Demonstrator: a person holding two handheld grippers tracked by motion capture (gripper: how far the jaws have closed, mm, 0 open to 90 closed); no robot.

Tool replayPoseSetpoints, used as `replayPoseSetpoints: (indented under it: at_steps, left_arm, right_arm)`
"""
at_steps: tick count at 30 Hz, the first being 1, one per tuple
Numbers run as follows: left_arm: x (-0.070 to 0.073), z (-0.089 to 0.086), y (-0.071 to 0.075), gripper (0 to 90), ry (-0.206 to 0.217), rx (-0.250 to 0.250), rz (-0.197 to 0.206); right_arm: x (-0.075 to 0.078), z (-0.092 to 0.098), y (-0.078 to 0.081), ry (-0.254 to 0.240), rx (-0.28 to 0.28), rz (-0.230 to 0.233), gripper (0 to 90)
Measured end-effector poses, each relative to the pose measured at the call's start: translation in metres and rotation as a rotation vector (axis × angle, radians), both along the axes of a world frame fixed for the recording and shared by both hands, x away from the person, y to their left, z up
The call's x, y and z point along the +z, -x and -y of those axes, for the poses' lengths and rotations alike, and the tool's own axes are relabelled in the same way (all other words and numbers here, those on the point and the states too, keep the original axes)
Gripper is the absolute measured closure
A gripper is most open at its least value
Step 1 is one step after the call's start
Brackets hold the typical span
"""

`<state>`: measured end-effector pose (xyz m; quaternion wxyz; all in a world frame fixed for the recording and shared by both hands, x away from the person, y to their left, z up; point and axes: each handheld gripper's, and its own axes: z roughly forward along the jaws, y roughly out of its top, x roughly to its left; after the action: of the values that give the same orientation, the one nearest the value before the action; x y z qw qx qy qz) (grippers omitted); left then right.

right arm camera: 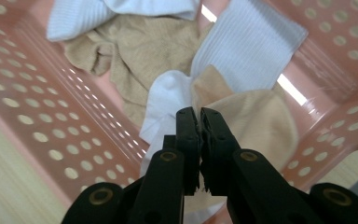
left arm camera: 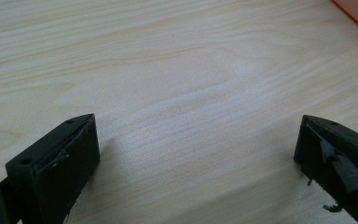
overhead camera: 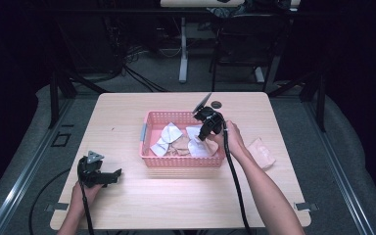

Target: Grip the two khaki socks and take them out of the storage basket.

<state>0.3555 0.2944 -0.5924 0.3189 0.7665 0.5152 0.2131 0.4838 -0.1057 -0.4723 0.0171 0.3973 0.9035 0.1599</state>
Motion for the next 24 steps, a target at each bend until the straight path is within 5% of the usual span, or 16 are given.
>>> replayPoseSetpoints:
  at_steps: [24]
  left_arm:
    - [0.000,0.000,-0.001,0.0,-0.002,-0.001,0.002]
  right_arm:
    - [0.069,0.011,0.019,-0.110,0.035,0.102,86.4]
